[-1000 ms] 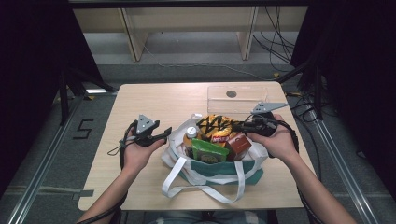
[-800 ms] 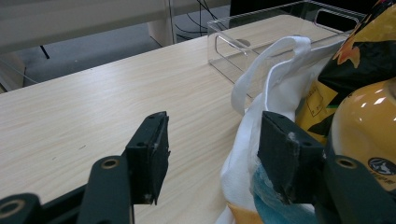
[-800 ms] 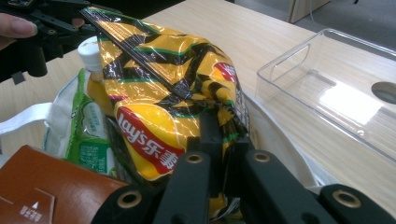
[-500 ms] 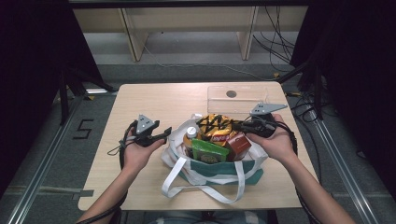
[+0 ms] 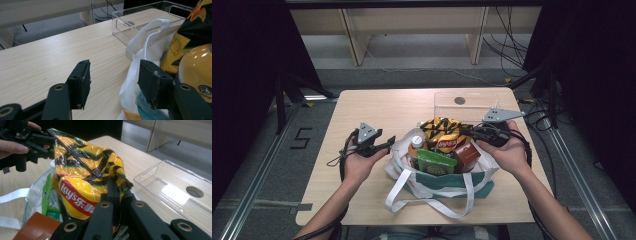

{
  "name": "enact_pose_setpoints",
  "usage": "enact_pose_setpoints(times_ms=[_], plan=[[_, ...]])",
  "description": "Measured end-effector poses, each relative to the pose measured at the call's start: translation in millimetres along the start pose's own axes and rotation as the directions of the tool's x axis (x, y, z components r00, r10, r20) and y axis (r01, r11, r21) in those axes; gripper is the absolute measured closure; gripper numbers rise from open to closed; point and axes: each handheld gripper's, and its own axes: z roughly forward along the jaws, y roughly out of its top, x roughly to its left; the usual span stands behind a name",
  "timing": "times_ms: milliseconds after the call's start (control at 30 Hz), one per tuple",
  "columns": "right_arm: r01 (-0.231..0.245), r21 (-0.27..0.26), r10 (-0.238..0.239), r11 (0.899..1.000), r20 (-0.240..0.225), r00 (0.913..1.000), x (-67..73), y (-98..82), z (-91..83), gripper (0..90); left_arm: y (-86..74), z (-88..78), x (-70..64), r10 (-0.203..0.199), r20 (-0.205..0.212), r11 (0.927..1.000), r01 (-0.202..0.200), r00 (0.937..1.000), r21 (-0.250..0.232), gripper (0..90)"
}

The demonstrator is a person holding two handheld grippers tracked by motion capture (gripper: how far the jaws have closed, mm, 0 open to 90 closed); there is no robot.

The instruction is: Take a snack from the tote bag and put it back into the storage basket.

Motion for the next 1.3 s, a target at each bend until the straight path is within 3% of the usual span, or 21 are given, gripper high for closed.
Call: enact_pose_setpoints(times_ms=[100,133,300,333,400,600,700,767,933,967,1033,1133,1233,1300], plan=[[0.014,-0.007,-0.014,1.000,-0.005,0.9999,0.3,3.1,-3.9,90.0,0.1,-0.3,-0.7,-0.003,-0.006,1.0000,0.003,1.0000,0.005,42.4],[0.037,-0.039,-0.037,0.999,0.011,0.9993,-0.5,3.8,-3.4,90.0,0.1,-0.2,-0.7,-0.003,-0.007,1.0000,0.003,1.0000,0.005,42.4],[0.048,-0.065,-0.048,0.997,0.013,0.9988,2.1,8.1,-8.7,90.0,0.2,-0.2,-0.3,-0.002,-0.004,1.0000,0.002,1.0000,0.001,42.4],[0.030,-0.068,-0.030,0.997,-0.003,0.9995,3.6,8.4,-9.0,90.0,0.3,-0.6,-0.6,-0.004,-0.009,1.0000,0.004,1.0000,0.003,42.4],[0.029,-0.079,-0.028,0.996,0.017,0.9995,5.2,9.7,-10.3,90.0,0.3,-0.6,-0.5,-0.004,-0.009,1.0000,0.004,1.0000,0.003,42.3],[0.051,-0.104,-0.049,0.993,0.014,0.9987,4.0,13.2,-12.5,90.0,-0.3,0.0,-0.3,-0.009,-0.005,1.0000,0.009,0.9999,-0.002,42.2],[0.023,-0.098,-0.022,0.995,0.013,0.9997,6.3,15.6,-15.8,90.0,-0.1,0.0,-0.5,-0.011,-0.006,0.9999,0.011,0.9999,-0.002,42.2],[0.057,-0.131,-0.054,0.990,0.027,0.9982,4.3,18.2,-16.4,90.0,0.0,-0.1,-0.6,-0.010,-0.006,1.0000,0.009,0.9999,-0.002,42.3],[0.044,-0.145,-0.041,0.988,0.023,0.9989,5.9,23.8,-20.9,90.0,-0.3,-0.2,-1.2,-0.011,-0.010,0.9999,0.011,0.9999,0.002,42.3],[0.069,-0.154,-0.065,0.986,0.031,0.9974,4.0,24.8,-20.6,90.0,-0.3,0.3,-0.8,-0.008,-0.009,1.0000,0.008,0.9999,-0.003,42.2],[0.048,-0.153,-0.044,0.987,0.029,0.9986,5.9,25.6,-20.6,90.0,-0.3,-0.2,-0.8,-0.014,-0.012,0.9999,0.014,0.9998,0.002,42.2],[0.077,-0.160,-0.071,0.984,0.041,0.9966,4.4,28.0,-21.4,90.0,-0.3,-0.2,-1.0,-0.013,-0.013,0.9999,0.013,0.9998,-0.001,42.2],[0.060,-0.173,-0.054,0.983,0.039,0.9977,5.8,30.6,-24.7,90.0,-0.6,0.5,-1.2,-0.012,-0.011,0.9999,0.012,0.9999,-0.005,42.2],[0.087,-0.188,-0.080,0.978,0.048,0.9956,4.8,34.0,-27.5,90.0,-0.4,0.4,-1.2,-0.011,-0.009,0.9999,0.011,0.9999,-0.005,42.3]])
